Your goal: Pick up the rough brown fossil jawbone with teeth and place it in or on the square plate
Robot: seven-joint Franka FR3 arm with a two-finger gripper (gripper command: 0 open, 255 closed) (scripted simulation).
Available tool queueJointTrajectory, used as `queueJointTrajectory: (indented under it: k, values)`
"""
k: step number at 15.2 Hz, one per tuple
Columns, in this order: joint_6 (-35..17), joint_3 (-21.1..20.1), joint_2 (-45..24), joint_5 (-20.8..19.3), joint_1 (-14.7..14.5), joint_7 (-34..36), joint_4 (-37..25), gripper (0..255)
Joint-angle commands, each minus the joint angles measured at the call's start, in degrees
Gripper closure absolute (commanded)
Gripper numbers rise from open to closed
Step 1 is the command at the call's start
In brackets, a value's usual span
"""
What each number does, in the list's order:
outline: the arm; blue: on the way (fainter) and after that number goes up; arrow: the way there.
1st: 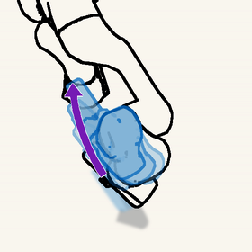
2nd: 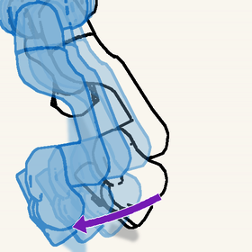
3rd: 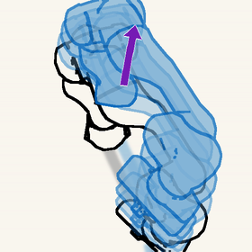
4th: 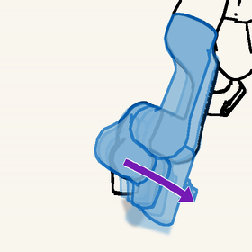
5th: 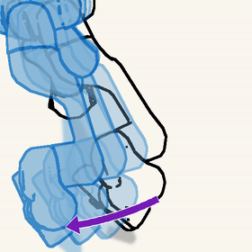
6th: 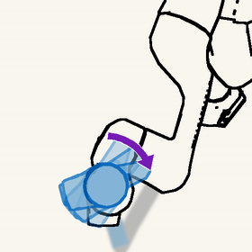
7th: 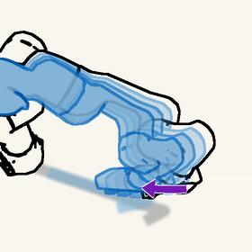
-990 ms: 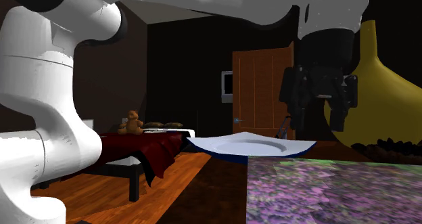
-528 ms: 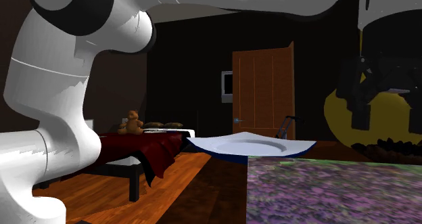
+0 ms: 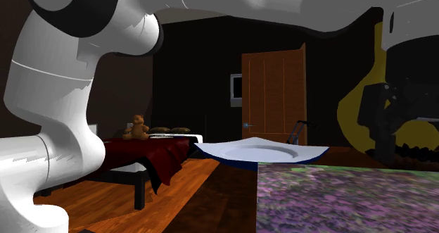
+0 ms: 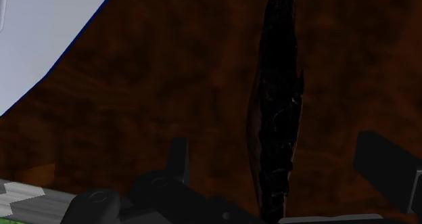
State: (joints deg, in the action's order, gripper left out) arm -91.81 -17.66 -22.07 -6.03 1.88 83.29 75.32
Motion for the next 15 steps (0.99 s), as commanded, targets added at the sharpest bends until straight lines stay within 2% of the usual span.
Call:
queueJointTrajectory:
  k: [1,7,8,15]
  values:
    - [-0.7,0.0,0.1,0.0,0.1,0.0,0.8,0]
    - [-0.7,0.0,0.1,0.0,0.1,0.0,0.8,0]
    - [-0.7,0.0,0.1,0.0,0.1,0.0,0.8,255]
    - [-0.7,0.0,0.1,0.0,0.1,0.0,0.8,255]
